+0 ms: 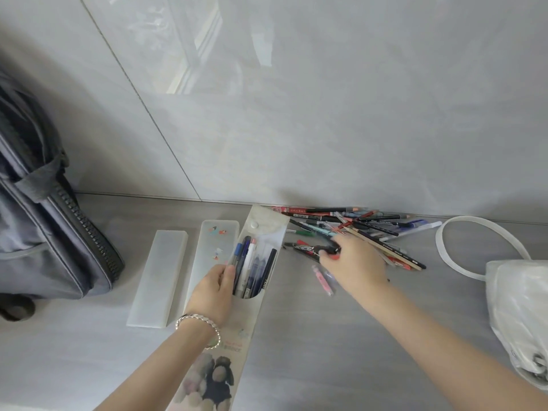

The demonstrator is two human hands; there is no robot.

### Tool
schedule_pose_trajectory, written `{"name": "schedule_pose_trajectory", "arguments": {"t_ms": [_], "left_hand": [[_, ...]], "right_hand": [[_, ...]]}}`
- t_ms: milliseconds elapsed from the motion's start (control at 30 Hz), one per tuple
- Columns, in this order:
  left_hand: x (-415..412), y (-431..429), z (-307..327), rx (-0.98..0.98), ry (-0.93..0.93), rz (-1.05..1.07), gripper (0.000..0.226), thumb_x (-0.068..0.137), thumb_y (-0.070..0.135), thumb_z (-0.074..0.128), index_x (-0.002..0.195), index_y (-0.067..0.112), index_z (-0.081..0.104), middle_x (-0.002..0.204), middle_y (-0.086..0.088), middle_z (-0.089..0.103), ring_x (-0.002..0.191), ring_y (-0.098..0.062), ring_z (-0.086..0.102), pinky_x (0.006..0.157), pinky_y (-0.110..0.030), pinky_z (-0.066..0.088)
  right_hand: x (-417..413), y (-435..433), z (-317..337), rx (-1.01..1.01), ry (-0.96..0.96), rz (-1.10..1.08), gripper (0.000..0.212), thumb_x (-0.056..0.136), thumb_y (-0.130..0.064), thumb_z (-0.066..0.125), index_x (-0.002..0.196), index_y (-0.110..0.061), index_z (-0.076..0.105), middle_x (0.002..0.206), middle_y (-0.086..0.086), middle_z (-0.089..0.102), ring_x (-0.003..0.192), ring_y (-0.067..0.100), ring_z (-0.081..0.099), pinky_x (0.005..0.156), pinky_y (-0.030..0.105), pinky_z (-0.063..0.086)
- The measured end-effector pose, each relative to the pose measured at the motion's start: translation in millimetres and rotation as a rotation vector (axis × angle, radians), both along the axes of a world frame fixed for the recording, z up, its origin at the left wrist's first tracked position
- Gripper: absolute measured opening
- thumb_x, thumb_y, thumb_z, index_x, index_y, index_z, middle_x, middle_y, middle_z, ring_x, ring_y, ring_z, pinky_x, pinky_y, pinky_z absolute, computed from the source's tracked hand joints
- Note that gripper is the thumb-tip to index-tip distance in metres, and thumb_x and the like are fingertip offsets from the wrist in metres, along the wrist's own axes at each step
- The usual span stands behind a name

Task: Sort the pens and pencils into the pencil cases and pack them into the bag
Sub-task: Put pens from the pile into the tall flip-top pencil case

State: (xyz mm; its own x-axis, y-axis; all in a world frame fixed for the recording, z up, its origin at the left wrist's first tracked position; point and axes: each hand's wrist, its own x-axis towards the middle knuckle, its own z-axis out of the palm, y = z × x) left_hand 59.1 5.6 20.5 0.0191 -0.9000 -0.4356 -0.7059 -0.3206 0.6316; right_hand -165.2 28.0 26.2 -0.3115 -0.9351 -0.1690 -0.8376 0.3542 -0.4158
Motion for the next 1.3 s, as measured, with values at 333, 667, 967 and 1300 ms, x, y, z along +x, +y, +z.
{"name": "schedule_pose_trajectory", "arguments": {"t_ms": [333,667,967,1300], "left_hand": [[-31,22,7,-0.021,0.038,-0.156,0.035,0.097,0.032,0.035,0.081,0.005,0.051,0.064,0.000,0.045,0.061,-0.016,0.040,0.057,-0.026,0.031],[-43,35,17,-0.086,0.137,-0.186,0.038,0.097,0.026,0.039,0.060,0.020,0.038,0.055,0.005,0.039,0.055,-0.013,0.037,0.049,-0.019,0.030],[-48,44,21,-0.047,0.130,-0.229,0.038,0.097,0.029,0.037,0.060,0.025,0.038,0.054,0.007,0.039,0.054,-0.010,0.039,0.049,-0.016,0.031],[-52,37,17,-0.042,0.144,-0.207,0.035,0.096,0.027,0.040,0.062,0.024,0.043,0.055,0.006,0.043,0.055,-0.010,0.040,0.049,-0.017,0.032]], "right_hand": [[-6,31,80,-0.603,-0.798,-0.286,0.008,0.083,-0.014,0.065,0.081,-0.022,0.064,0.058,-0.008,0.062,0.051,0.000,0.056,0.053,0.009,0.042],[48,46,29,-0.502,-0.551,-0.054,0.029,0.086,-0.039,0.054,0.110,-0.024,0.061,0.085,-0.009,0.054,0.083,-0.003,0.048,0.075,0.005,0.036],[62,30,35,-0.654,-1.190,-0.301,0.055,0.098,0.002,0.030,0.119,-0.049,0.029,0.078,0.001,0.051,0.071,0.002,0.063,0.077,0.012,0.049],[47,52,10,-0.460,-0.422,-0.046,0.016,0.073,-0.014,0.067,0.084,-0.023,0.059,0.086,-0.010,0.059,0.078,0.009,0.052,0.075,0.014,0.042]]}}
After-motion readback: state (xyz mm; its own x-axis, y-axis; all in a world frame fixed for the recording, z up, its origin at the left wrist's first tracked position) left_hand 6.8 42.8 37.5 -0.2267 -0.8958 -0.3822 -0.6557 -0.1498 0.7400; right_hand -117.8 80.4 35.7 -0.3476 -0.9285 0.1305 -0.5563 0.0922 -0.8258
